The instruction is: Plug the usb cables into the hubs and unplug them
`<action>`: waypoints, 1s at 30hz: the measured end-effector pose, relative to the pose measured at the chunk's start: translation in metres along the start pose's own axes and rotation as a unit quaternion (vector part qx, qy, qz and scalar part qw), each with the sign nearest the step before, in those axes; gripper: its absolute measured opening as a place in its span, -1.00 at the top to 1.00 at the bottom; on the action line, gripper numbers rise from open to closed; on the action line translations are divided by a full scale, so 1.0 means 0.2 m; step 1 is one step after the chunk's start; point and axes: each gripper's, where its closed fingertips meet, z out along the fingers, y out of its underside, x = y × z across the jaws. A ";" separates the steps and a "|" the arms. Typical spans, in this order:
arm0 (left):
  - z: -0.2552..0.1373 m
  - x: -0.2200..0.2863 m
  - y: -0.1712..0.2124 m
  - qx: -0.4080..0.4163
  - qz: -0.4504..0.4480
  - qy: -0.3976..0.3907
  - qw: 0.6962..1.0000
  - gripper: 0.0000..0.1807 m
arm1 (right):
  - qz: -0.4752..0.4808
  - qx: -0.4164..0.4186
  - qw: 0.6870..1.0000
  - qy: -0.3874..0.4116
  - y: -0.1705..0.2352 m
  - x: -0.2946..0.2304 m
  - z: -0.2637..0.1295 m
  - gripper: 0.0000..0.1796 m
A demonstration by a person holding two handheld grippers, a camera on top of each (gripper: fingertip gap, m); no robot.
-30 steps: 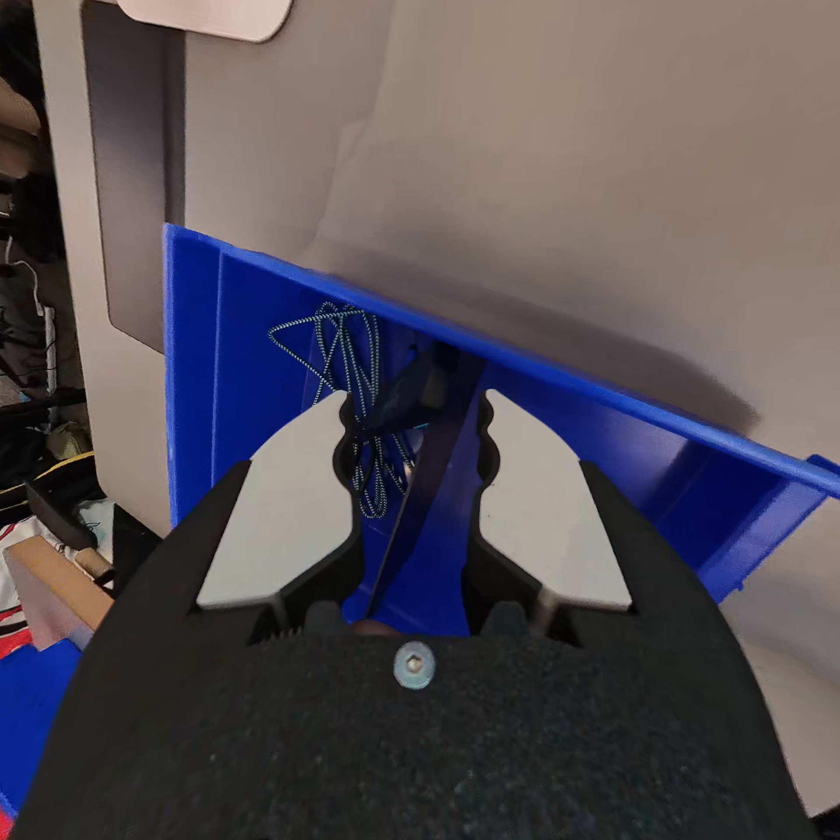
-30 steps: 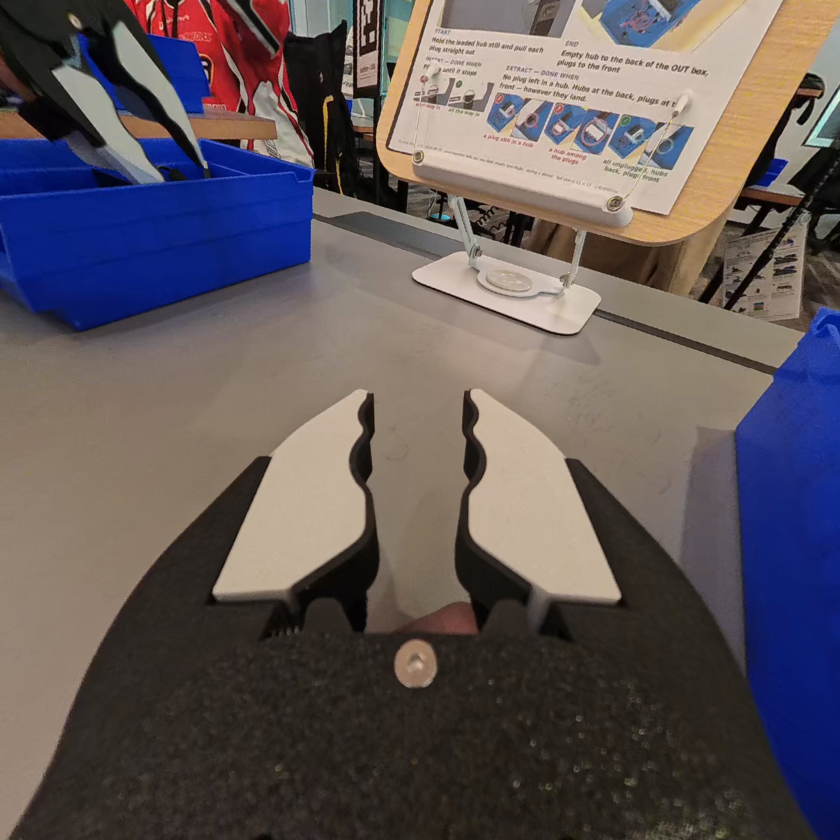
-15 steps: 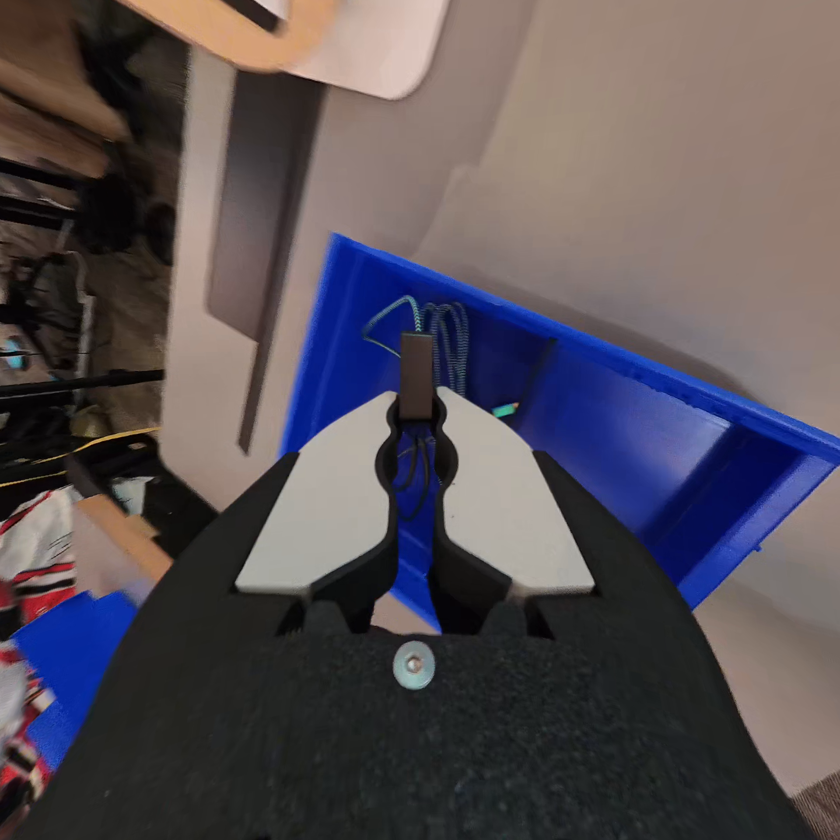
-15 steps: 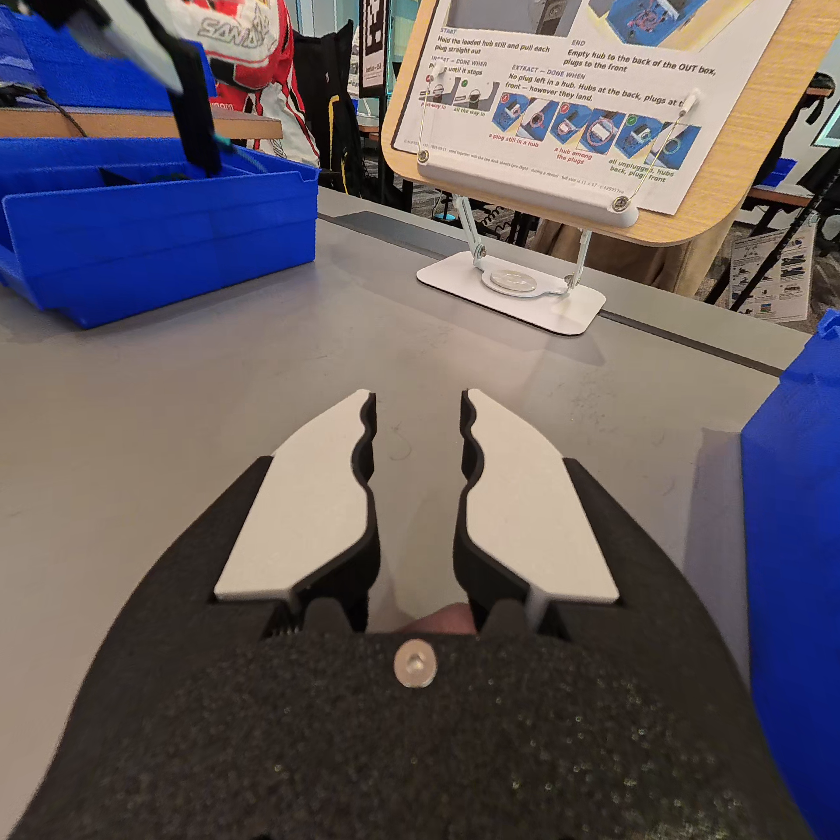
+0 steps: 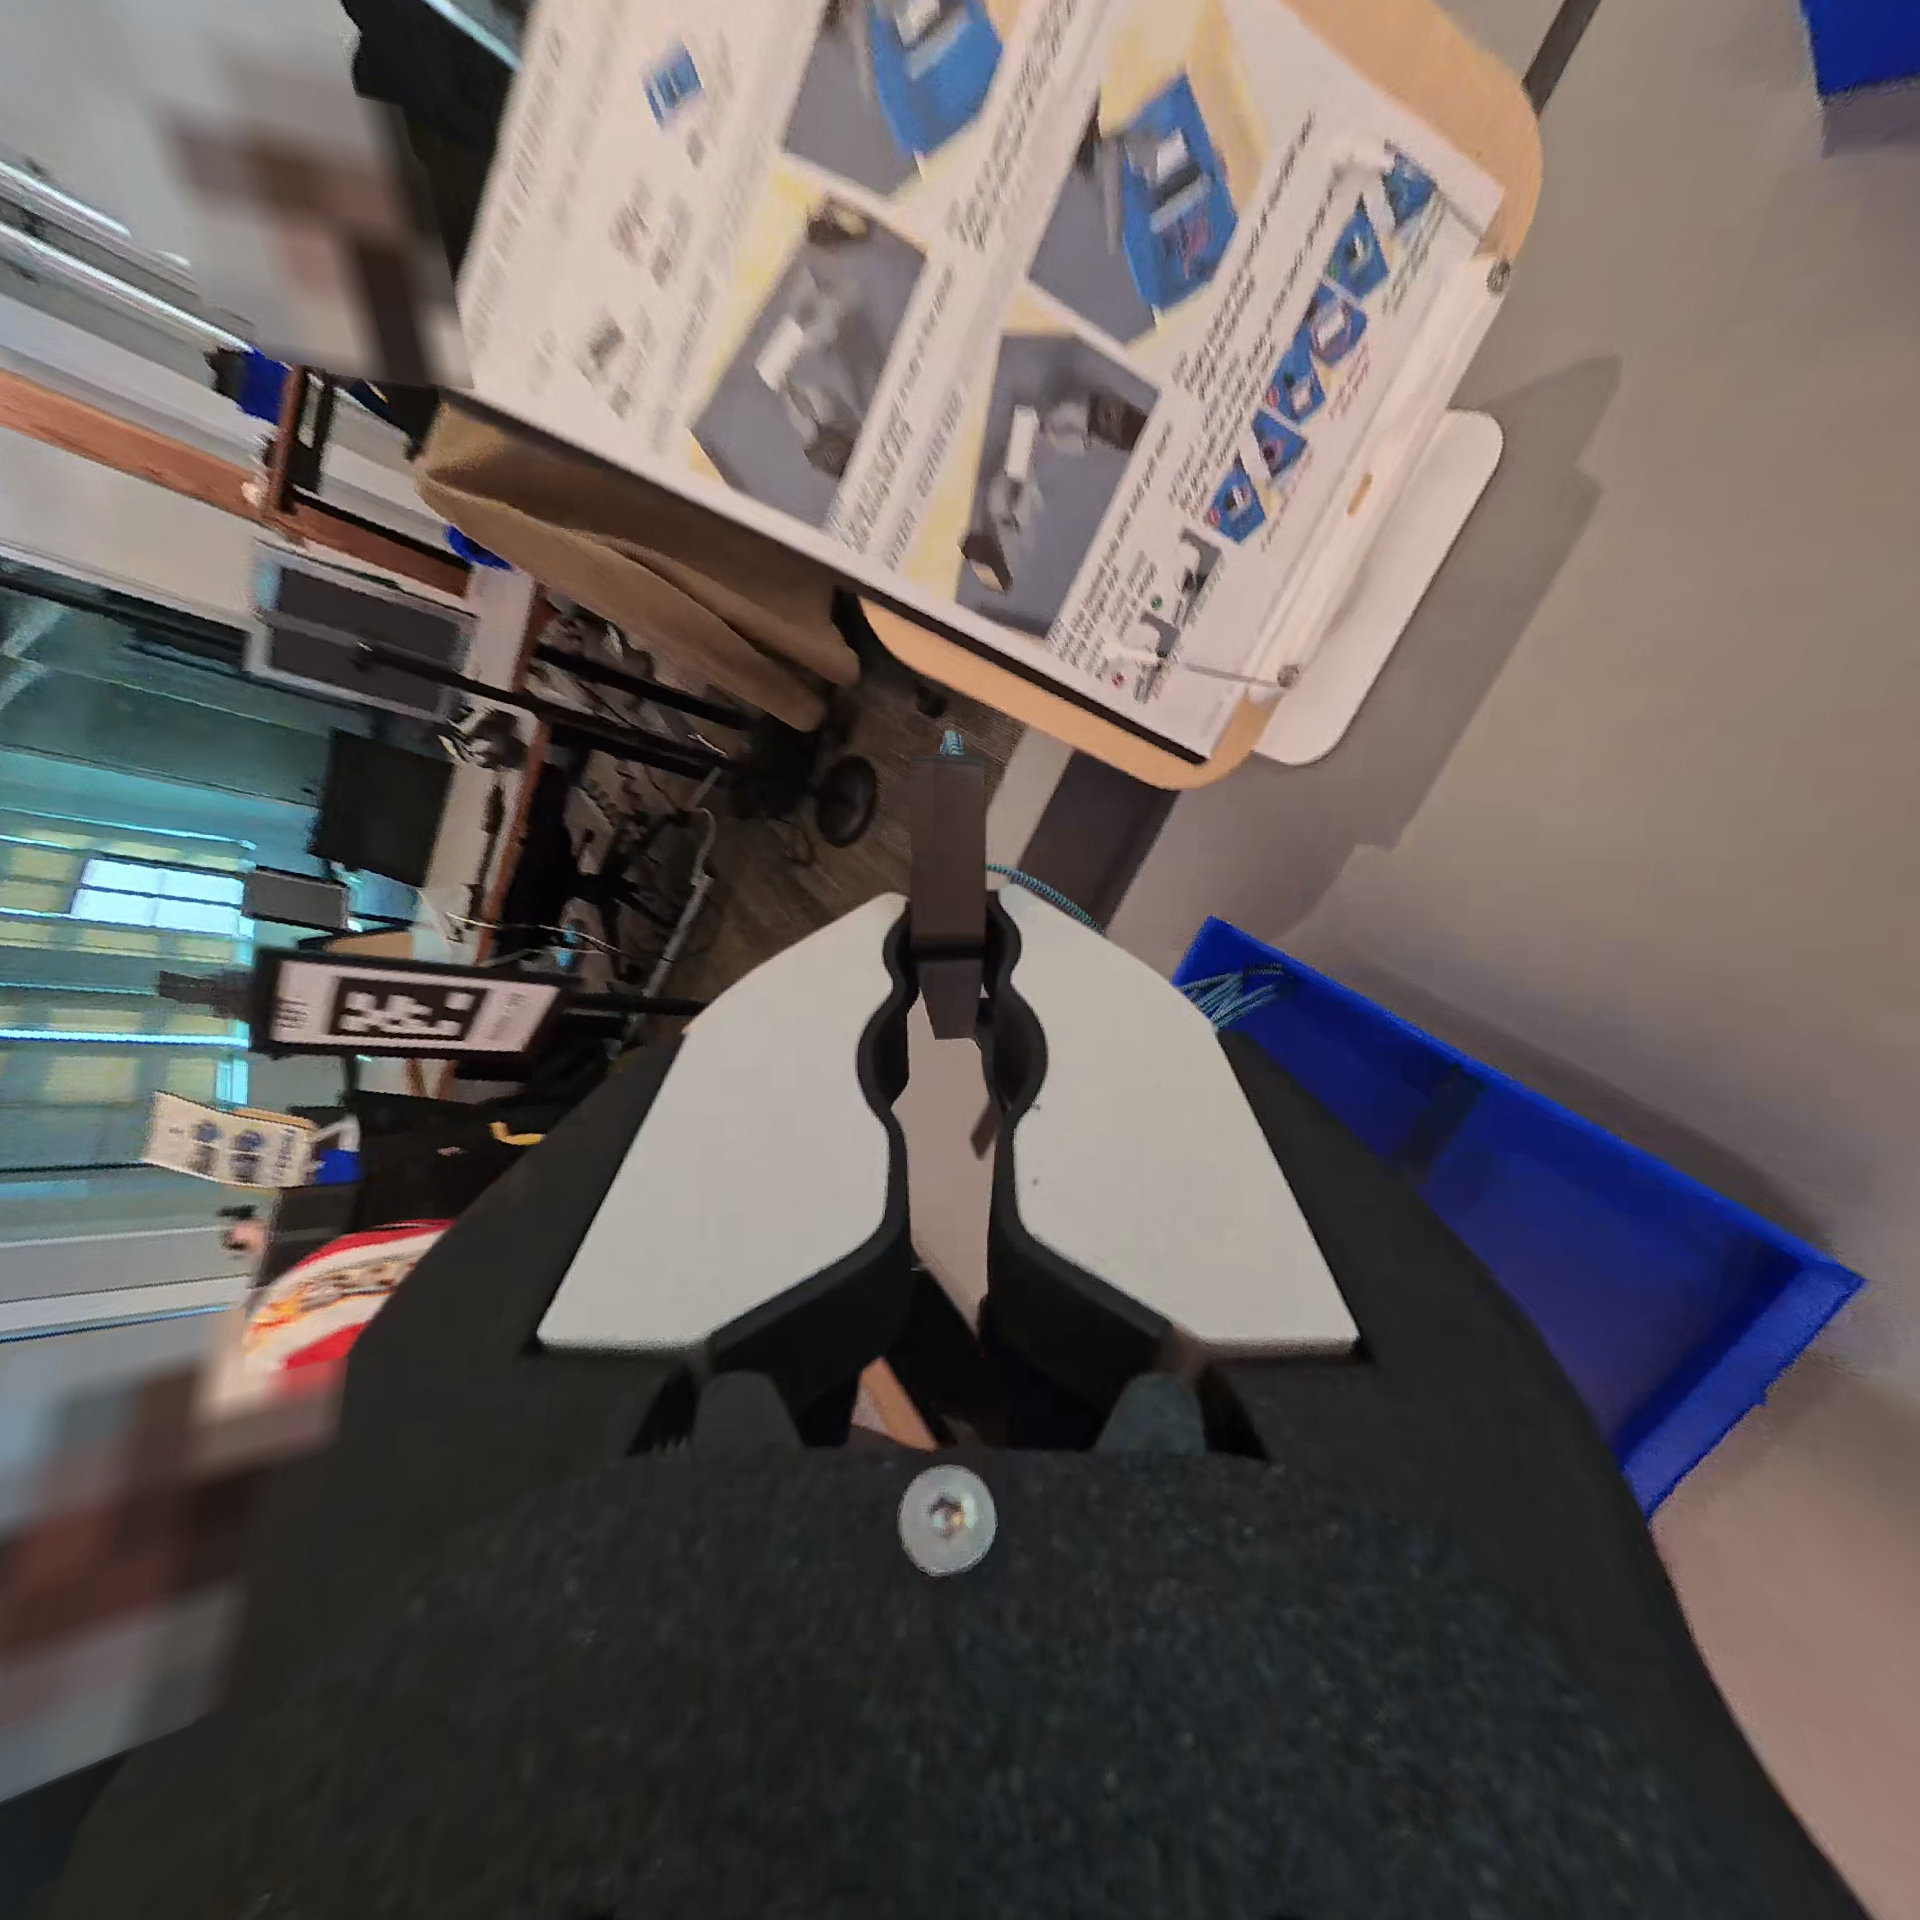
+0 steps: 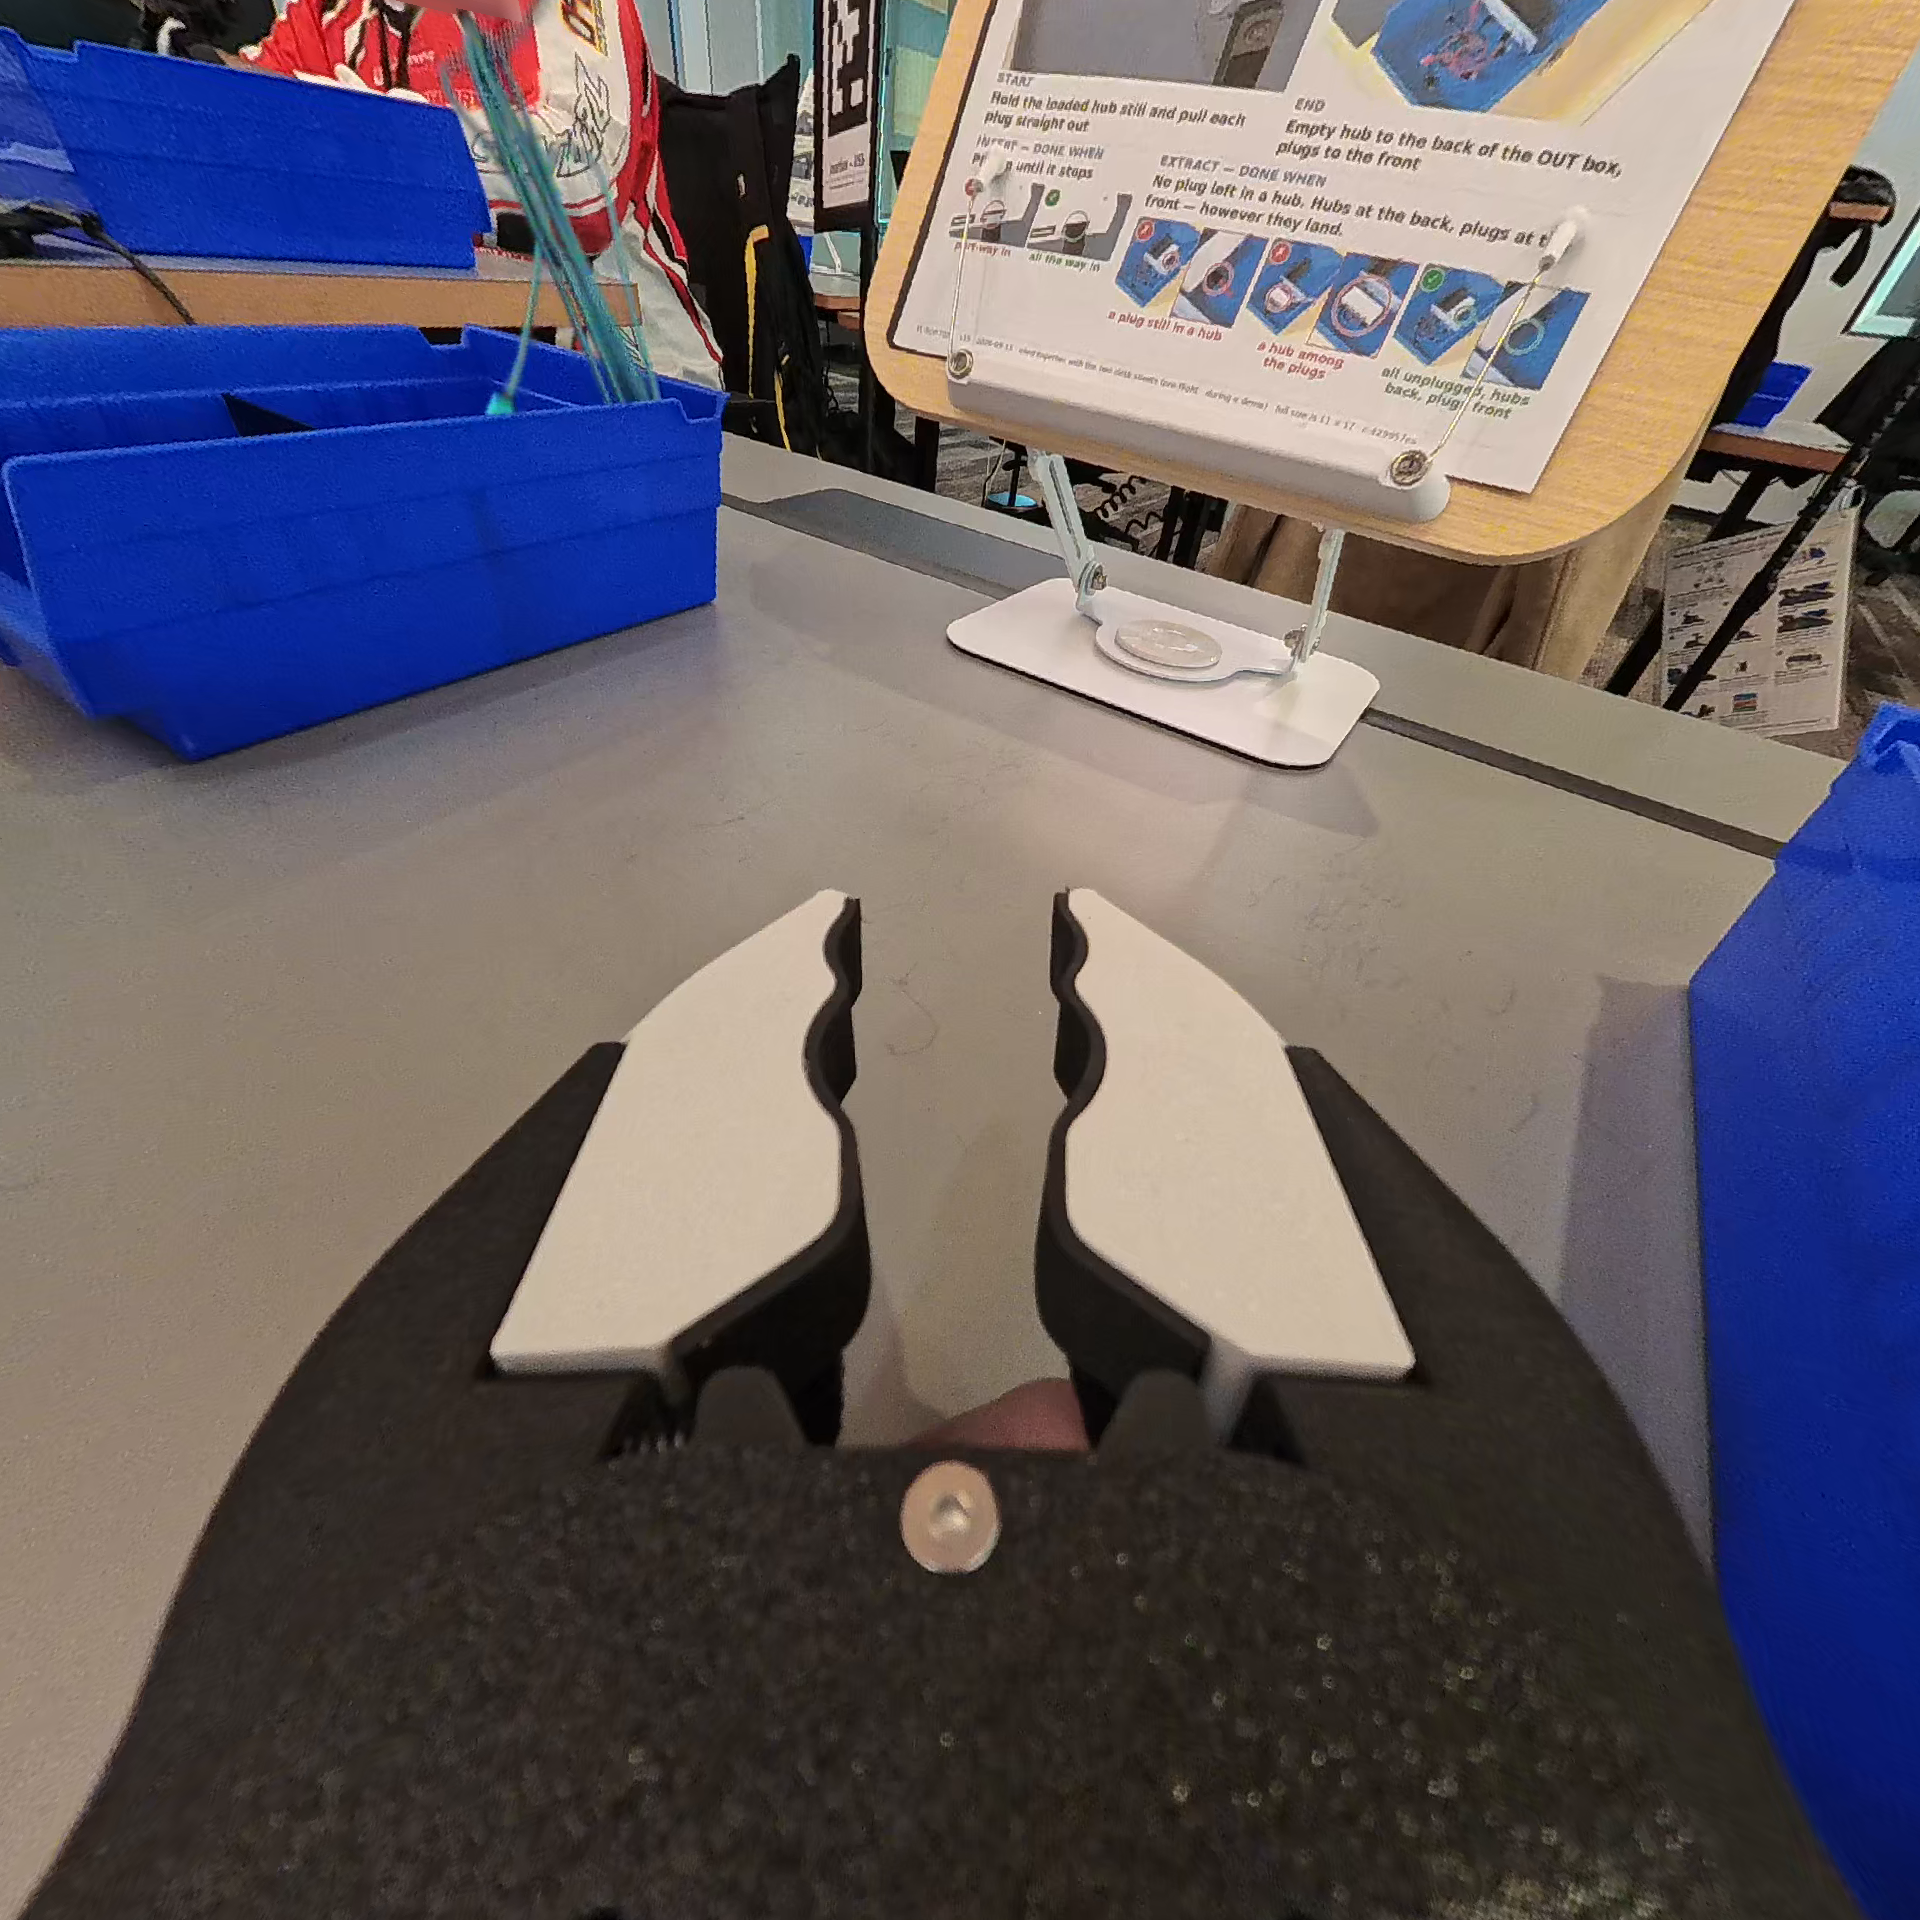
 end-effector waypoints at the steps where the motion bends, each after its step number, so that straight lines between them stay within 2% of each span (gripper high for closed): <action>1: -0.05 -0.02 -0.08 0.004 0.013 -0.010 1.000 0.89 | 0.000 0.000 1.000 0.000 0.00 0.00 0.00 0.62; 8: -0.38 -0.08 -0.61 0.053 0.063 -0.043 0.996 0.89 | 0.002 0.004 1.000 0.001 0.00 0.00 -0.01 0.62; 13: -0.42 0.10 -0.79 0.080 0.078 -0.001 0.994 0.89 | 0.006 0.008 1.000 0.000 -0.01 0.01 -0.01 0.62; 23: -0.06 0.78 -0.72 0.106 0.086 0.143 0.980 0.89 | 0.007 0.062 0.998 -0.025 -0.09 -0.02 -0.07 0.63; 30: 0.22 1.26 -0.54 0.094 0.076 0.267 0.956 0.89 | 0.017 0.135 0.982 -0.131 -0.23 -0.10 -0.17 0.67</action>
